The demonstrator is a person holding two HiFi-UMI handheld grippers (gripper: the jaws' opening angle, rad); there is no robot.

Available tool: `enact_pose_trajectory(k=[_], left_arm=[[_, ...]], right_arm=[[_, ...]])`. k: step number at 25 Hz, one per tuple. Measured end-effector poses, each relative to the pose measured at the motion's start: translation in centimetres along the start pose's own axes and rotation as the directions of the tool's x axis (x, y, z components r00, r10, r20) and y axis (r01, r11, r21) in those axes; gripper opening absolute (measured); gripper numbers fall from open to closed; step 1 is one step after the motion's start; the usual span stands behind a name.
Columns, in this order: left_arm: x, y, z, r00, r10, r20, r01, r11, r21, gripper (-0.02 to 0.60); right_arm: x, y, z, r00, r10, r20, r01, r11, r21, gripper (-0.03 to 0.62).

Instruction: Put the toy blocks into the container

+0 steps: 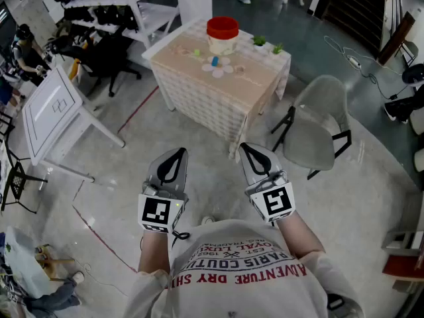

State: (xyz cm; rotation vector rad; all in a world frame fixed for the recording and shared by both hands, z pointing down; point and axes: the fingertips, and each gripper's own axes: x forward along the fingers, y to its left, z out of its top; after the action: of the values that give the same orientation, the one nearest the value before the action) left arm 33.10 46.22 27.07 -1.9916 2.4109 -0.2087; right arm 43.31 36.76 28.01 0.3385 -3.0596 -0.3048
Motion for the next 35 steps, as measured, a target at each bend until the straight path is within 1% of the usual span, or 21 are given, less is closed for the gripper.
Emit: enact_pose_trajectory(k=[3, 9, 13, 14, 16, 17, 18, 19, 23, 26, 28, 31, 35], left_arm=[[0.5, 0.9, -0.1, 1.0, 0.007, -0.006, -0.007, 1.0, -0.003, 0.006], [0.7, 2.0, -0.5, 1.0, 0.015, -0.006, -0.015, 1.0, -0.02, 0.006], [0.5, 3.1, -1.2, 1.0, 0.01, -0.014, -0.011, 1.0, -0.019, 0.006], [0.3, 3.8, -1.3, 1.0, 0.016, -0.004, -0.016, 0.999, -0.028, 0.006], [-0.2, 5.6, -1.2, 0.998, 0.042, 0.036, -0.039, 0.997, -0.07, 0.009], [-0.4, 6.5, -1.1, 0.997, 0.05, 0.056, -0.044, 0.995, -0.092, 0.104], [-0.6, 7.3, -1.1, 0.996, 0.05, 0.068, -0.043, 0.993, -0.106, 0.244], [-0.7, 7.9, -1.2, 0.996, 0.049, 0.071, -0.042, 0.993, -0.108, 0.314], [-1.0, 10.2, -2.2, 0.997, 0.056, 0.046, -0.052, 0.995, -0.083, 0.316], [-0.8, 12.0, -2.9, 0.997, 0.063, 0.033, -0.06, 0.993, -0.099, 0.316], [-0.7, 13.1, -3.7, 0.997, 0.082, 0.012, -0.08, 0.991, -0.108, 0.316], [0.3, 14.9, -4.7, 0.994, 0.108, -0.009, -0.108, 0.988, -0.112, 0.315], [2.9, 17.9, -5.6, 0.99, 0.138, -0.023, -0.14, 0.986, -0.094, 0.315]], right_arm=[[1.0, -0.2, 0.0, 1.0, -0.001, -0.015, 0.001, 1.0, 0.014, 0.002], [2.2, 0.3, 0.4, 1.0, 0.017, 0.003, -0.017, 1.0, 0.025, 0.002], [3.0, 0.6, 0.0, 1.0, -0.011, -0.004, 0.011, 0.998, 0.067, 0.002], [3.3, 0.7, -0.1, 1.0, -0.019, -0.004, 0.019, 0.997, 0.076, 0.002], [4.1, 1.1, -0.2, 0.999, -0.035, -0.005, 0.035, 0.996, 0.085, 0.002], [4.6, 1.5, -0.2, 0.999, -0.041, -0.007, 0.041, 0.995, 0.087, 0.002], [5.0, 1.8, -0.2, 0.999, -0.044, -0.008, 0.045, 0.995, 0.088, 0.002], [5.5, 2.1, -0.3, 0.999, -0.046, -0.01, 0.047, 0.995, 0.087, 0.002], [7.5, 3.4, -0.5, 0.999, -0.036, -0.019, 0.038, 0.996, 0.084, 0.002], [9.5, 4.0, -1.1, 0.999, -0.015, -0.043, 0.018, 0.996, 0.086, 0.002], [10.8, 4.2, -1.6, 0.998, 0.01, -0.059, -0.005, 0.997, 0.083, 0.002], [13.2, 3.7, -2.5, 0.997, 0.034, -0.065, -0.028, 0.995, 0.093, 0.002], [17.7, 2.1, -3.7, 0.997, 0.048, -0.052, -0.043, 0.994, 0.105, 0.002]])
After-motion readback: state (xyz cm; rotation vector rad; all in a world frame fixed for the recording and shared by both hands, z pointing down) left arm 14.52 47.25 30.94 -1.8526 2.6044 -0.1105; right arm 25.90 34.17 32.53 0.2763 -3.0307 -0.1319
